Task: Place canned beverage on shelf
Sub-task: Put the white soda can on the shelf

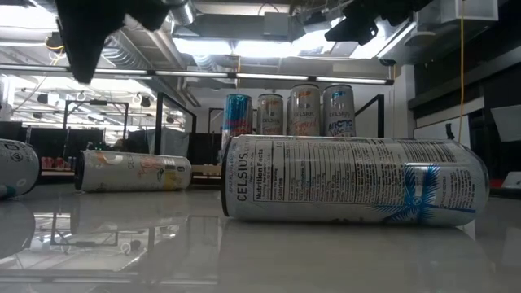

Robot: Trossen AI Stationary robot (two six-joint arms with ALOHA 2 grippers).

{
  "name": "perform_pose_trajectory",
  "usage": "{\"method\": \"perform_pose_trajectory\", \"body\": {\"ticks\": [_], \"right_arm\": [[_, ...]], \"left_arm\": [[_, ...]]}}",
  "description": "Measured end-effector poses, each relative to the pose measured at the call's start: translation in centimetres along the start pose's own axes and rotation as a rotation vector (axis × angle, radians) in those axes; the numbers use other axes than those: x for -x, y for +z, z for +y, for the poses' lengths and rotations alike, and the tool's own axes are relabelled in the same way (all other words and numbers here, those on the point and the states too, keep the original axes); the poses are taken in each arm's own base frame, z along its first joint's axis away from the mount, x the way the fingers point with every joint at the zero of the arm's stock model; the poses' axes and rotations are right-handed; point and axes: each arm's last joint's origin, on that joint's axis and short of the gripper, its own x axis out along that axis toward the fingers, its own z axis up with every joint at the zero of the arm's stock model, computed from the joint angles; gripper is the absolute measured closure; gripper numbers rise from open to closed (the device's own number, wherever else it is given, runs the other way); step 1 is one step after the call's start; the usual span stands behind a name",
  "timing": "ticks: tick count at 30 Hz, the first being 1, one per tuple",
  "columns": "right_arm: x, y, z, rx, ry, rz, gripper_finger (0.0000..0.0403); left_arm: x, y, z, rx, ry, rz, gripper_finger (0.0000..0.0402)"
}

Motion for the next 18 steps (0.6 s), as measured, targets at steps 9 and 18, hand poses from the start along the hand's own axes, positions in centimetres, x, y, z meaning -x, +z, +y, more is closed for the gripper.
{"method": "perform_pose_trajectory", "body": {"ticks": [9, 18], "right_arm": [[0.0, 0.0, 0.0, -0.003, 0.000, 0.000, 0.0100], [0.0, 0.0, 0.0, -0.003, 0.000, 0.000, 0.0100]], "left_arm": [[-3.2, -0.9, -1.5, 0.135, -0.099, 0.123, 0.0076], [-4.3, -2.7, -2.7, 0.308, -0.124, 0.172, 0.0076]]}}
